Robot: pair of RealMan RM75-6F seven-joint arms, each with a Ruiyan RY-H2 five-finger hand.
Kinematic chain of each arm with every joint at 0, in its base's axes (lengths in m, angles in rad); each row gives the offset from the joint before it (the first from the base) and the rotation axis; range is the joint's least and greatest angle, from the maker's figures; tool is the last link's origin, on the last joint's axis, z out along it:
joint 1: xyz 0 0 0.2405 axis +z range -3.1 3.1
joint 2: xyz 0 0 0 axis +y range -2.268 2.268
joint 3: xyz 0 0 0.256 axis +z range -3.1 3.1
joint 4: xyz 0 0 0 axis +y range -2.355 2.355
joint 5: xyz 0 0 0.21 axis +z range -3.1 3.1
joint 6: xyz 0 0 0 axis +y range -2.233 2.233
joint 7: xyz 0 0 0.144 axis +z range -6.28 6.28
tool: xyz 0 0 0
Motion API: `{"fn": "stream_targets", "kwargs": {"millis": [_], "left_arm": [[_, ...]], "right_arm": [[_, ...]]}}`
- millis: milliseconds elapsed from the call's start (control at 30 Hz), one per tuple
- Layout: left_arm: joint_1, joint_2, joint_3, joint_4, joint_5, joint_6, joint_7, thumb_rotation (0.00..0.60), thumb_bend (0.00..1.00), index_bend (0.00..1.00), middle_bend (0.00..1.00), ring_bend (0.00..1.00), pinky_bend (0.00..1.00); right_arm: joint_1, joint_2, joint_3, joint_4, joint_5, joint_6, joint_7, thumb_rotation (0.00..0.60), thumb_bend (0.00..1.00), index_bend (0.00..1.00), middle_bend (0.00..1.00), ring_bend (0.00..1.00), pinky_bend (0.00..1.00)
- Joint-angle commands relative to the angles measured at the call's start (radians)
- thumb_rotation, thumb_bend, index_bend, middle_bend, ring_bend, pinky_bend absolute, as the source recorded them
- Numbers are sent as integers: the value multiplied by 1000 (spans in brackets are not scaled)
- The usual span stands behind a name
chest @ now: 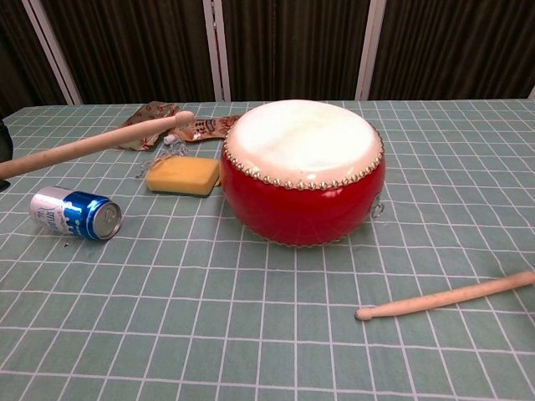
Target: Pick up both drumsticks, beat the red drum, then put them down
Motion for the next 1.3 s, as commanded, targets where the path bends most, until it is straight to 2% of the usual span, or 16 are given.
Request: {"fn": "stream_targets", "kwargs": {"millis": [33,533,833,1033,1300], "left_arm": [[0,4,-1,-1,-1,-1,-5,600,549,723,1000,1000,1000],[-5,9,-6,8,-17,-14,-20,600,550,723,1000,1000,1000],[-6,5,-4,10,-20,-15,-15,600,550,723,1000,1000,1000],[-8,6,-4,11,-21,-18,-16,600,549,722,1000,1000,1000],[-9,3,-2,12,-23,-19,-12,600,550,721,1000,1000,1000]], "right_arm": [[17,-51,5,-6,33,-26,-49,600,249,438,1000,1000,1000],[44,-166,8,35,110,-63,-141,600,250,456,1000,1000,1000],[71,-205,29,78,166,-87,-175,600,300,456,1000,1000,1000],[80,-231,28,123,218,-110,-197,600,310,463,1000,1000,1000],[89,-253,21,152,236,-113,-198,600,333,486,1000,1000,1000]]}}
